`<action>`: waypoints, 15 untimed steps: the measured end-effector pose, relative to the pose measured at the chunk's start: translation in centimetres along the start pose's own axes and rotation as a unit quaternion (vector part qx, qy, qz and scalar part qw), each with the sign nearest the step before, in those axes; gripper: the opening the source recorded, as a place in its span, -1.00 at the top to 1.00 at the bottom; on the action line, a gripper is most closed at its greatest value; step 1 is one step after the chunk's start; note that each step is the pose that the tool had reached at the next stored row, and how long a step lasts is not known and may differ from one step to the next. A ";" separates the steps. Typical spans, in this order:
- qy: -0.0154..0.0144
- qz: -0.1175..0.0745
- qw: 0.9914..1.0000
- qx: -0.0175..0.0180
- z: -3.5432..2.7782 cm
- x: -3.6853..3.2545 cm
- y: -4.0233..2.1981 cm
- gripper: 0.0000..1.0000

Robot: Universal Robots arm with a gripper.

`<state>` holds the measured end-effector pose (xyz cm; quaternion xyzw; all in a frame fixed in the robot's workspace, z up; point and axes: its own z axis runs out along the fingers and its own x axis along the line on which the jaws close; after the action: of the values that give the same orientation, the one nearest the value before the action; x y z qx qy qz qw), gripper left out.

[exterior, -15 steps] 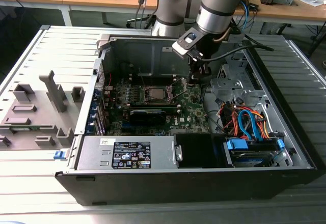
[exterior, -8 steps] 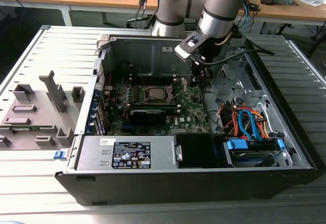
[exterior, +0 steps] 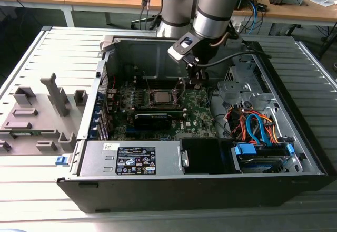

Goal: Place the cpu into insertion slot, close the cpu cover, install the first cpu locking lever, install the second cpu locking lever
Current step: 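Close the cpu cover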

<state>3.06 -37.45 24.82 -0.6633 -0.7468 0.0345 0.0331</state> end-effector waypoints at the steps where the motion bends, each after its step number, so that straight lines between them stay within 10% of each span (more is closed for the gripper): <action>1: 0.000 0.000 1.000 0.000 0.04 0.04 -0.37 0.78; 9: 0.002 -0.001 1.000 -0.001 0.59 0.38 -3.17 0.78; 15: 0.000 -0.034 0.999 -0.001 1.66 0.49 -4.11 0.78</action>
<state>-1.22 -37.46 23.56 -0.6378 -0.7688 0.0332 0.0335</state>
